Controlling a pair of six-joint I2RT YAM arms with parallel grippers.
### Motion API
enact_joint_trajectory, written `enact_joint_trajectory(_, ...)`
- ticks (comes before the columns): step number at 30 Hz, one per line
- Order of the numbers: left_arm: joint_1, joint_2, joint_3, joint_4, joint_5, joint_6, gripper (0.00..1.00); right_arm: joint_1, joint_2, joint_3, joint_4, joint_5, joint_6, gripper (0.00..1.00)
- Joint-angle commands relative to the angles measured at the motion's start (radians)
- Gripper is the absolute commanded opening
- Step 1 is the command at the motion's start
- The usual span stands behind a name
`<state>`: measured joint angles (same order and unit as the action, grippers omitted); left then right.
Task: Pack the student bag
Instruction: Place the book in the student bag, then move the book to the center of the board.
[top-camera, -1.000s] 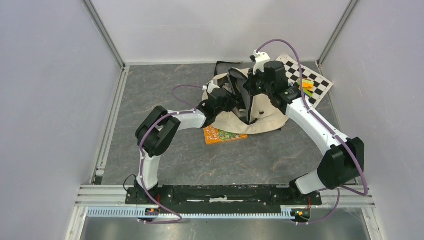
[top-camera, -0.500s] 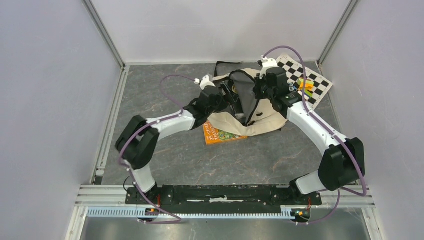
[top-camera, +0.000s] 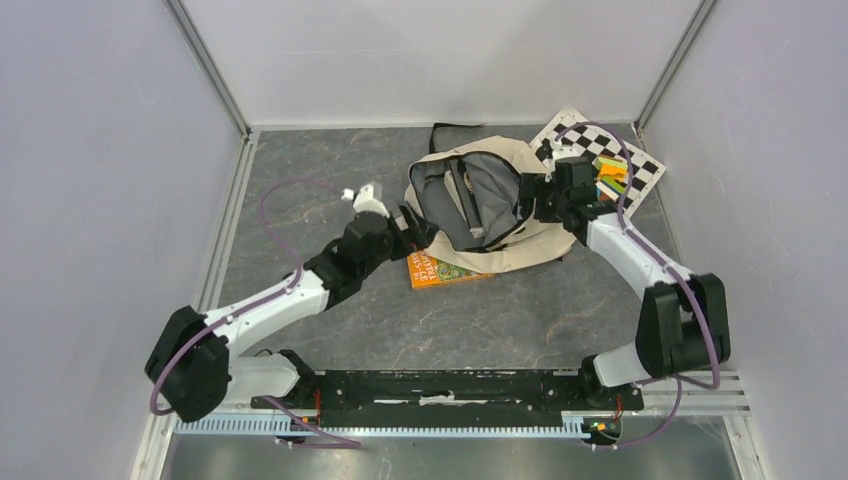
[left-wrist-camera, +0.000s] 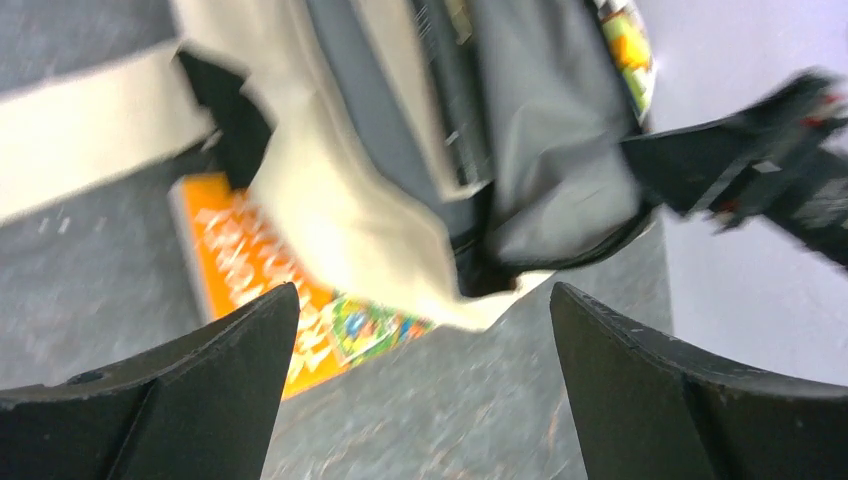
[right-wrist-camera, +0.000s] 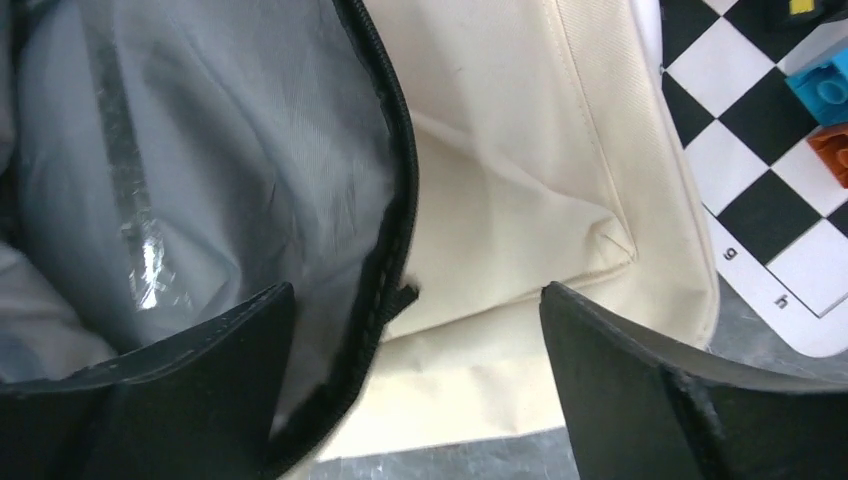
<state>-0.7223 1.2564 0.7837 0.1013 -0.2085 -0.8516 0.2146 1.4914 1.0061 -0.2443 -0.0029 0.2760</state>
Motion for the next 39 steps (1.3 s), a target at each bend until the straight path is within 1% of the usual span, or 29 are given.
enact_joint_trajectory(1, -0.003, -0.114, -0.167, -0.013, 0.027, -0.119, 1.0, -0.002, -0.178, -0.05, -0.012, -0.034, -0.038, 0.98)
enact_joint_trajectory(4, -0.003, -0.194, -0.273, 0.009, 0.012, -0.167, 1.0, -0.002, -0.303, -0.136, -0.012, -0.077, -0.039, 0.98)
enact_joint_trajectory(9, -0.003, -0.271, -0.365, 0.011, 0.011, -0.193, 1.0, -0.001, -0.511, -0.33, 0.032, -0.226, 0.011, 0.98)
enact_joint_trajectory(14, -0.003, -0.236, -0.404, 0.07, 0.055, -0.206, 1.0, 0.004, -0.653, -0.558, 0.182, -0.411, 0.098, 0.98)
enact_joint_trajectory(17, -0.003, -0.176, -0.412, 0.138, 0.085, -0.223, 1.0, 0.012, -0.683, -0.662, 0.262, -0.438, 0.13, 0.98)
enact_joint_trajectory(22, -0.003, -0.068, -0.414, 0.253, 0.127, -0.25, 1.0, 0.046, -0.632, -0.786, 0.48, -0.468, 0.176, 0.95)
enact_joint_trajectory(26, -0.003, -0.003, -0.415, 0.331, 0.129, -0.241, 0.99, 0.1, -0.547, -0.825, 0.637, -0.452, 0.182, 0.93)
enact_joint_trajectory(29, 0.001, 0.039, -0.388, 0.321, 0.114, -0.211, 0.97, 0.139, -0.474, -0.83, 0.733, -0.435, 0.184, 0.93)
enact_joint_trajectory(31, 0.004, 0.06, -0.378, 0.313, 0.099, -0.205, 0.97, 0.168, -0.421, -0.828, 0.789, -0.42, 0.181, 0.94)
enact_joint_trajectory(35, 0.017, 0.099, -0.376, 0.337, 0.072, -0.193, 1.0, 0.208, -0.321, -0.815, 0.869, -0.378, 0.171, 0.96)
enact_joint_trajectory(39, 0.039, 0.163, -0.366, 0.417, 0.119, -0.19, 1.0, 0.216, -0.247, -0.794, 0.894, -0.35, 0.154, 0.96)
